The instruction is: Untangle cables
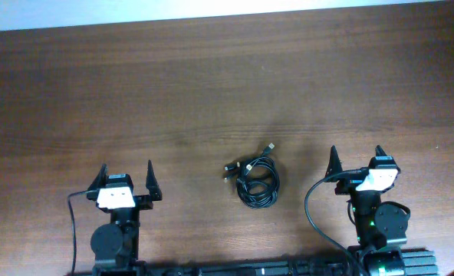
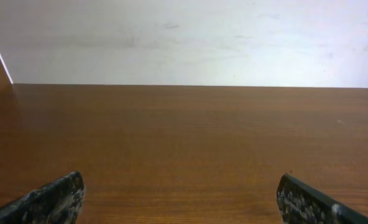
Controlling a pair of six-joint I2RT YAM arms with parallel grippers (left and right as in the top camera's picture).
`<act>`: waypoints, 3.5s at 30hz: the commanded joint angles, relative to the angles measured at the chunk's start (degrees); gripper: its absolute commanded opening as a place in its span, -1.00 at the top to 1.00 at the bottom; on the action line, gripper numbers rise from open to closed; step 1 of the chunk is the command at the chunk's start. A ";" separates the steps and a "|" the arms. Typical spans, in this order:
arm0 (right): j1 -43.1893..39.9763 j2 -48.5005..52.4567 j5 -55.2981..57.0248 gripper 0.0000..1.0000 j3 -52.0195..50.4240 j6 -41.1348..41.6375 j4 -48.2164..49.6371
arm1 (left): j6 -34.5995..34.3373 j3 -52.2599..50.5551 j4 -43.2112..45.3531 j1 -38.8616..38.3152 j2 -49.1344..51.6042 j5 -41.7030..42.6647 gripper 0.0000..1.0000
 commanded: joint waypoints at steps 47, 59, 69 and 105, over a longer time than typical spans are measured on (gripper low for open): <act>0.20 -0.37 0.85 -0.98 -0.31 0.02 -0.39 | -0.52 51.25 -40.39 0.35 54.99 4.94 -0.98; 0.20 -0.37 0.85 -0.98 -0.31 0.02 -0.39 | -0.55 52.24 -41.20 0.35 58.40 5.57 -0.98; 0.20 -0.37 0.85 -0.97 -0.31 0.02 -0.39 | -0.55 52.22 -41.24 0.35 58.40 5.33 -0.98; 0.20 0.33 0.85 -0.98 -0.31 0.02 -0.39 | -0.52 52.22 -37.55 0.35 58.47 8.35 -0.98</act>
